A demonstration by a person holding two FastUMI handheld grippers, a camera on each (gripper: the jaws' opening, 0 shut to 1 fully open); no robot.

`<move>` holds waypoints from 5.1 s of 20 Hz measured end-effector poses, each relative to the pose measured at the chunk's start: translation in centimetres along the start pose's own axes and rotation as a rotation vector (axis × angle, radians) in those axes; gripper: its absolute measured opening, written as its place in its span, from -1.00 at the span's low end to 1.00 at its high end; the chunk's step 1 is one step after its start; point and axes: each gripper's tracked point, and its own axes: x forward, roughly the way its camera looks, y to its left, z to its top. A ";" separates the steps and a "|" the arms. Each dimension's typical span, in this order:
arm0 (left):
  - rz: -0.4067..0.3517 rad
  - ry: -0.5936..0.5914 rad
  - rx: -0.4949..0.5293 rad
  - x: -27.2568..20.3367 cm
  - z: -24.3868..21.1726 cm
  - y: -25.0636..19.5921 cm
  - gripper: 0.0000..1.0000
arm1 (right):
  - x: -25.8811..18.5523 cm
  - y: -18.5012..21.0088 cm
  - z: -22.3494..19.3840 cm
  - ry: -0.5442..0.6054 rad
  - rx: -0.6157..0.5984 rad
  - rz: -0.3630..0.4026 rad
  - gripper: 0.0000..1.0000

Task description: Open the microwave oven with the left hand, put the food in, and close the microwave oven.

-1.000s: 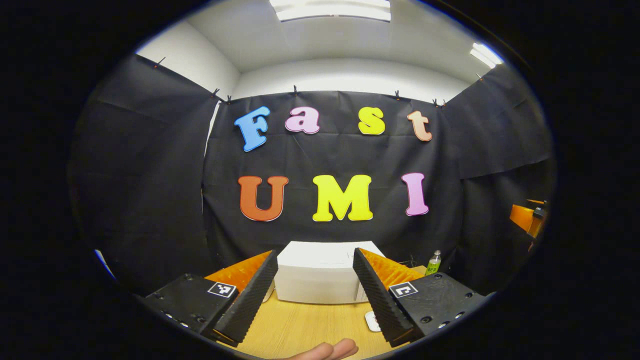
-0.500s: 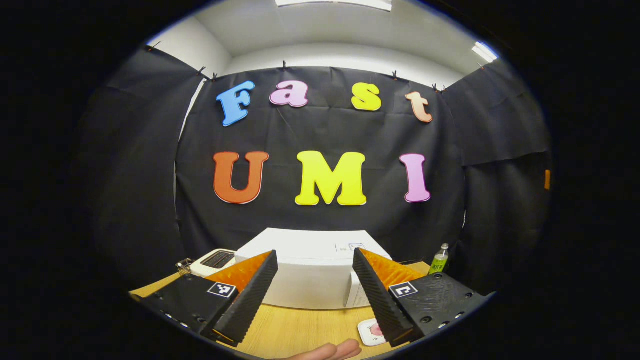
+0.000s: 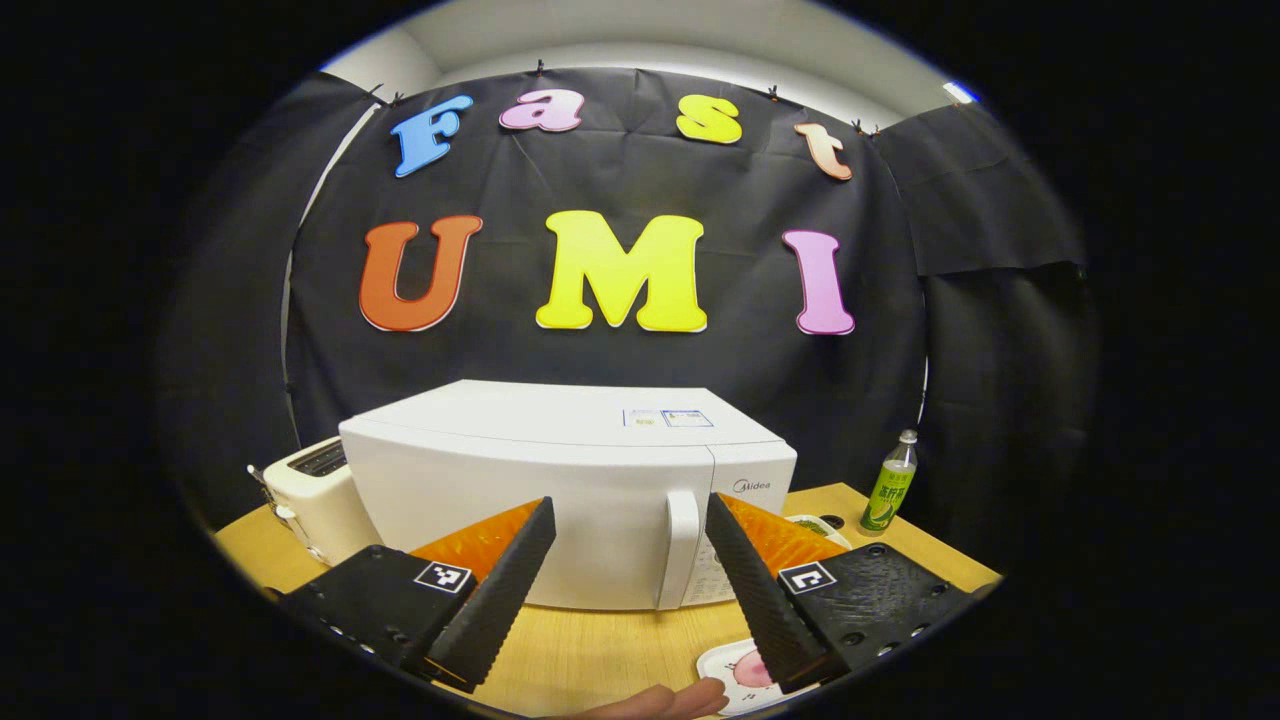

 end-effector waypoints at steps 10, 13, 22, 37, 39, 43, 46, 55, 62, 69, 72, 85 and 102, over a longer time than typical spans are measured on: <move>-0.006 0.073 0.006 6.8 -6.7 -2.4 0.66 | 0.9 -1.9 -2.9 0.017 -0.050 -0.023 0.83; 0.045 0.052 0.053 6.9 -7.1 -1.9 0.82 | 1.4 -1.9 -3.7 0.028 -0.041 -0.020 1.00; 0.036 0.063 -0.028 6.9 -7.5 -1.2 0.15 | 1.9 -1.9 -5.6 0.077 -0.032 0.003 1.00; -0.003 0.109 -0.019 4.3 -8.2 -2.7 -1.00 | 0.7 -1.8 -6.1 0.101 -0.044 0.012 0.83; -0.034 0.080 0.013 2.3 -8.1 -2.4 -1.00 | 0.6 -1.8 -6.4 0.108 -0.042 0.011 1.00; -0.150 0.077 -0.012 -1.9 -8.5 -1.8 -1.00 | -1.0 -0.2 -6.8 0.116 -0.012 0.036 0.83; -0.174 0.066 0.017 -4.8 -8.8 -0.4 -1.00 | -2.3 1.9 -6.9 0.121 0.005 0.083 1.00; -0.172 0.055 0.063 -14.7 -9.8 7.0 -0.83 | -7.0 6.2 -6.0 0.084 -0.006 0.176 1.00; 0.090 0.027 0.128 -26.2 -8.8 18.9 0.85 | -6.4 8.6 -7.7 0.118 -0.018 0.226 1.00; 0.208 0.017 -0.018 -29.7 -5.1 21.8 0.89 | -1.8 9.9 -8.8 0.182 -0.073 0.228 1.00; 0.257 0.006 -0.020 -30.5 -2.8 22.6 0.89 | 0.4 10.1 -9.2 0.218 -0.091 0.238 1.00; 0.213 -0.082 0.010 -27.9 6.8 18.1 0.67 | 10.8 8.4 -21.2 0.726 -0.136 0.289 1.00; 0.209 -0.109 0.038 -28.7 8.9 14.3 0.89 | 11.5 10.0 -40.4 1.410 0.046 0.439 -0.30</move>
